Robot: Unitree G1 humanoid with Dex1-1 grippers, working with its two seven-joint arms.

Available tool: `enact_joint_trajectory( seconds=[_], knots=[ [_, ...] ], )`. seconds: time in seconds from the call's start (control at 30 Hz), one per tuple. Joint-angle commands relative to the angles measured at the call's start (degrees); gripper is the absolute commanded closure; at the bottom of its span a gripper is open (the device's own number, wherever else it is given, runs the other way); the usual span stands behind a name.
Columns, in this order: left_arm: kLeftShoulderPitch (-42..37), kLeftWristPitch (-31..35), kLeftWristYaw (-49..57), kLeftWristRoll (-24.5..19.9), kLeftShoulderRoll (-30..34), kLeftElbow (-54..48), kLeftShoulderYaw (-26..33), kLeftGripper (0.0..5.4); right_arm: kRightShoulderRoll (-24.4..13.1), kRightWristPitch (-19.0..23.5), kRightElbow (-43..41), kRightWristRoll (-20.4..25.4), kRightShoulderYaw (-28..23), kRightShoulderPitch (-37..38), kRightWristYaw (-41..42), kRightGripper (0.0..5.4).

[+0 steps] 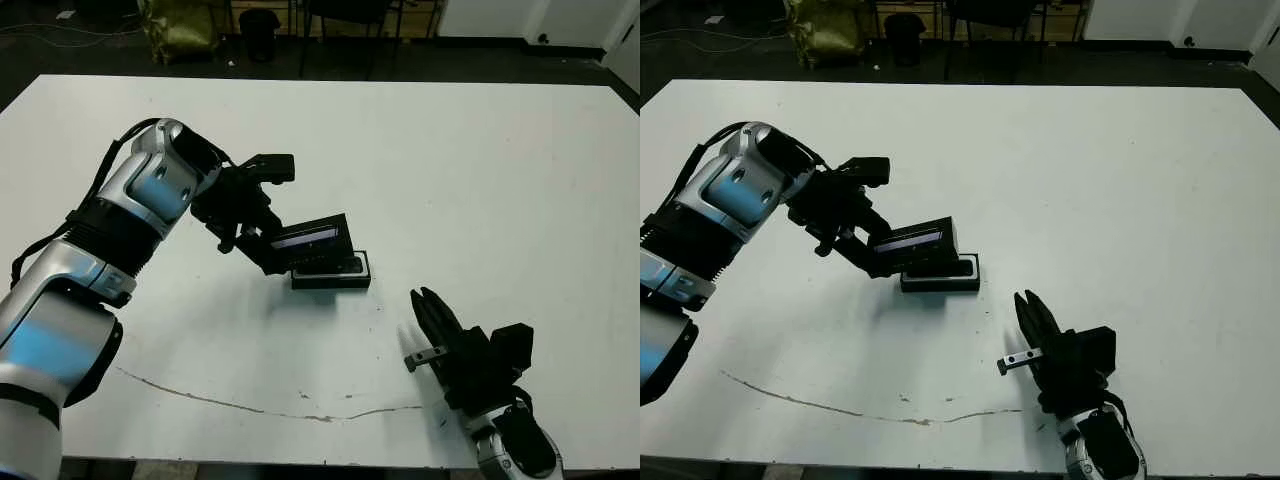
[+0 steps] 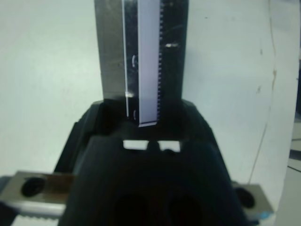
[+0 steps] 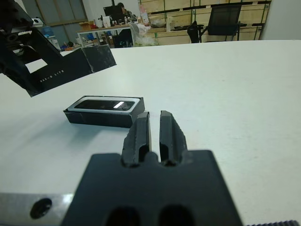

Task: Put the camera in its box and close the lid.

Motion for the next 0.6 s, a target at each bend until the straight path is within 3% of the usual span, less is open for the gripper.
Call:
enact_joint_trajectory(
  seconds=[0.03,0.6],
  knots=[
    [1.51,0.51,1.40,0.39,0.36,0.28,-0.64,3.15,-0.30,1.05,0.46,-0.01,-0.11,0.39,-0.23,5.40],
    [1.64,-1.94,3.75,0.24,-1.37,2.76,-1.52,3.15,-0.01,1.34,0.53,0.43,-0.18,0.42,-0.23,5.40]
  ],
)
